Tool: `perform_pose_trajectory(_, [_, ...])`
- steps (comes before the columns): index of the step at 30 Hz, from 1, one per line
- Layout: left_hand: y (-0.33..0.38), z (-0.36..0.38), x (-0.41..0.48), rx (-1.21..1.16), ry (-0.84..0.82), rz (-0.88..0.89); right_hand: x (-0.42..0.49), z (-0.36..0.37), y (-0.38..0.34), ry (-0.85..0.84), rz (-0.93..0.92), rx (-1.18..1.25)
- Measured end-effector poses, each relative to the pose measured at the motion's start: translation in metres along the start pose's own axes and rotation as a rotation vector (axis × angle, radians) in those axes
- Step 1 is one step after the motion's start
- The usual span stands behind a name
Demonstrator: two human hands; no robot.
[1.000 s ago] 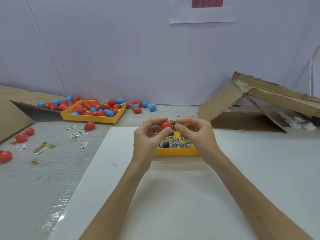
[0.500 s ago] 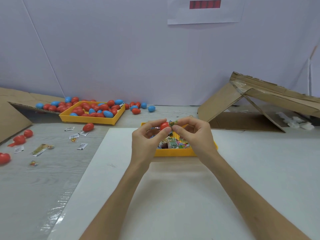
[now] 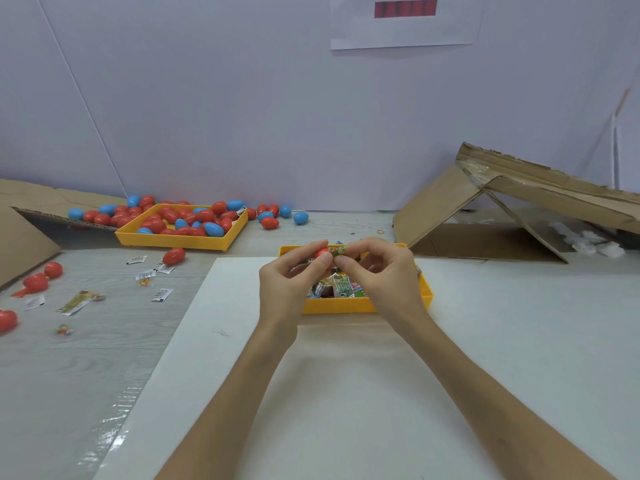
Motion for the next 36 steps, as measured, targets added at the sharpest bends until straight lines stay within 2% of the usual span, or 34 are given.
perform_pose_trajectory(7, [0.002,-0.001,0.0,-0.218,-0.005,-0.107,-0.004,0.0,-0.006,0.058,-0.078,0.093])
perform_pose_trajectory(10, [0.002,-0.001,0.002,-0.348,-0.063,-0.142,0.0,-0.006,-0.005,0.111,0.003,0.171])
perform_pose_trajectory(13, [0.001,0.0,0.002,-0.417,-0.166,-0.161,0.004,-0.007,-0.003,0.019,0.106,0.249])
perform_pose_trajectory(17, [0.0,0.0,0.001,-0.482,-0.237,-0.182,0.002,0.001,0.002,-0.071,0.098,0.217])
perform_pose_trajectory(23, [0.0,0.003,-0.001,-0.541,-0.305,-0.218,0.001,0.005,0.009,-0.047,0.105,0.216])
perform_pose_trajectory(36, [-0.009,0.007,-0.001,-0.703,-0.313,-0.348,-0.001,0.006,0.012,-0.041,0.189,0.283])
Point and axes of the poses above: each hand's wrist, its own x-axis towards the middle knuckle, its own z-axis out of the palm, y = z × x, the point moved 3 cm from there along x, towards the middle knuckle, and after that the axes turned 14 degrees about x, right-handed, at the moved point
